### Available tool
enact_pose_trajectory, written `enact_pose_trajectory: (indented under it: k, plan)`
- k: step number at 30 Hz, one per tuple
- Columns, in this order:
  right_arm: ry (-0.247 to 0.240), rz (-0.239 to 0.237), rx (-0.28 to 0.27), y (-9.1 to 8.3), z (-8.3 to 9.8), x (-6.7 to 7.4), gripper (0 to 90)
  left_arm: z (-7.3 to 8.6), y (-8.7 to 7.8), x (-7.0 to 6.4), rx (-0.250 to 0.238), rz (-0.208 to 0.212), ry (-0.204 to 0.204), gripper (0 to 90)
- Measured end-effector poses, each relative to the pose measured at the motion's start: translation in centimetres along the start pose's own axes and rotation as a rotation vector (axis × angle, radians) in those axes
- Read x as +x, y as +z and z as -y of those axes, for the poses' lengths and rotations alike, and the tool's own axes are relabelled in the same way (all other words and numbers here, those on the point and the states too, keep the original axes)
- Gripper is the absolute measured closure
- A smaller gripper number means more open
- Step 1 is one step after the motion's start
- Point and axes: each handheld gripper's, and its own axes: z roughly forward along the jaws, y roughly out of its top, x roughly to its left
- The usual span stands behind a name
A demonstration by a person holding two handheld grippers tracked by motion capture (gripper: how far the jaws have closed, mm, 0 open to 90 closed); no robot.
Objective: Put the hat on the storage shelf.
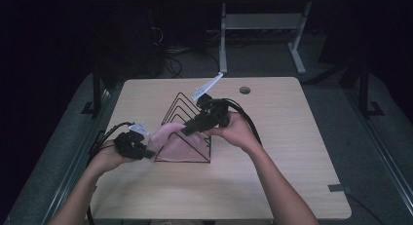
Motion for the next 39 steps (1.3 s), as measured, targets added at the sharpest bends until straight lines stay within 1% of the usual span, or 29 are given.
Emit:
enact_pose_trajectory:
  k: [1,2,4,6,7,10,12,13,14,15,16,17,19,20,22,24,25,26,27,28,29,30,32,34,37,39]
  plan:
    - [0.010,-0.008,-0.005,-0.1,0.1,-0.1,61.5,0.0,-0.1,0.0,-0.004,-0.001,-0.001,71.8]
    - [0.016,-0.012,-0.008,-0.1,0.2,-0.1,61.2,0.0,-0.2,0.0,-0.003,0.000,0.000,71.6]
    - [0.015,-0.005,-0.015,-0.3,0.3,0.0,58.3,0.1,-0.3,-0.1,-0.011,0.003,-0.005,70.5]
    - [0.015,-0.008,-0.022,-0.6,0.5,0.0,56.5,0.1,-0.5,-0.1,-0.014,0.001,-0.004,69.3]
    - [0.021,0.000,-0.021,-0.8,0.6,0.1,55.2,0.0,-0.6,-0.1,-0.013,0.002,-0.005,68.4]
    - [0.012,0.017,-0.036,-1.3,0.9,0.1,51.3,0.1,-0.6,-0.1,-0.014,0.002,0.000,64.1]
    - [0.032,0.027,-0.037,-1.8,1.1,0.1,49.9,0.1,-0.7,-0.1,-0.010,0.002,-0.006,62.1]
    - [0.028,0.030,-0.042,-1.9,1.2,0.0,49.2,0.1,-0.7,0.0,-0.016,0.000,-0.007,61.5]
    - [0.038,0.035,-0.038,-2.1,1.4,0.0,48.2,0.1,-0.8,0.0,-0.015,-0.002,-0.008,60.4]
    - [0.034,0.044,-0.040,-2.3,1.5,-0.1,47.9,0.0,-0.9,0.0,-0.021,-0.002,-0.010,59.7]
    - [0.044,0.046,-0.043,-2.5,1.6,-0.1,47.4,0.1,-0.9,-0.1,-0.033,-0.007,-0.019,58.7]
    - [0.041,0.054,-0.047,-2.6,1.8,-0.1,46.6,0.1,-1.0,-0.1,-0.040,-0.009,-0.021,57.7]
    - [0.056,0.067,-0.046,-3.0,2.1,-0.2,45.5,0.1,-1.2,-0.1,-0.040,-0.010,-0.026,55.6]
    - [0.057,0.076,-0.044,-3.3,2.4,-0.2,44.6,0.1,-1.2,-0.1,-0.048,-0.011,-0.034,54.2]
    - [0.066,0.090,-0.052,-3.7,2.8,-0.4,42.4,0.2,-1.4,-0.1,-0.046,-0.015,-0.027,51.8]
    - [0.076,0.108,-0.055,-4.3,3.5,-0.6,41.6,0.4,-1.5,-0.2,-0.054,-0.019,-0.036,49.2]
    - [0.092,0.113,-0.056,-4.6,3.8,-0.6,40.6,0.4,-1.6,-0.2,-0.061,-0.019,-0.045,48.3]
    - [0.099,0.124,-0.057,-4.9,4.1,-0.6,39.8,0.5,-1.7,-0.1,-0.056,-0.020,-0.040,47.6]
    - [0.107,0.135,-0.059,-5.2,4.4,-0.7,38.7,0.5,-1.7,-0.1,-0.063,-0.022,-0.045,46.8]
    - [0.107,0.148,-0.060,-5.5,4.8,-0.8,38.0,0.5,-1.7,-0.1,-0.063,-0.022,-0.045,46.0]
    - [0.118,0.155,-0.063,-5.8,5.1,-0.8,37.8,0.7,-1.8,-0.2,-0.066,-0.022,-0.051,45.3]
    - [0.125,0.160,-0.065,-6.1,5.5,-0.9,37.3,0.7,-1.8,-0.2,-0.066,-0.025,-0.048,44.6]
    - [0.133,0.176,-0.068,-6.7,6.2,-1.0,36.4,0.7,-1.8,-0.3,-0.070,-0.028,-0.054,43.5]
    - [0.147,0.186,-0.069,-7.1,6.8,-1.0,36.3,0.7,-1.9,-0.3,-0.067,-0.031,-0.049,42.7]
    - [0.154,0.198,-0.078,-7.6,7.6,-1.0,35.6,0.7,-1.8,-0.5,-0.065,-0.035,-0.046,41.5]
    - [0.160,0.208,-0.081,-8.0,8.1,-1.0,35.4,0.8,-1.8,-0.7,-0.073,-0.037,-0.046,41.0]
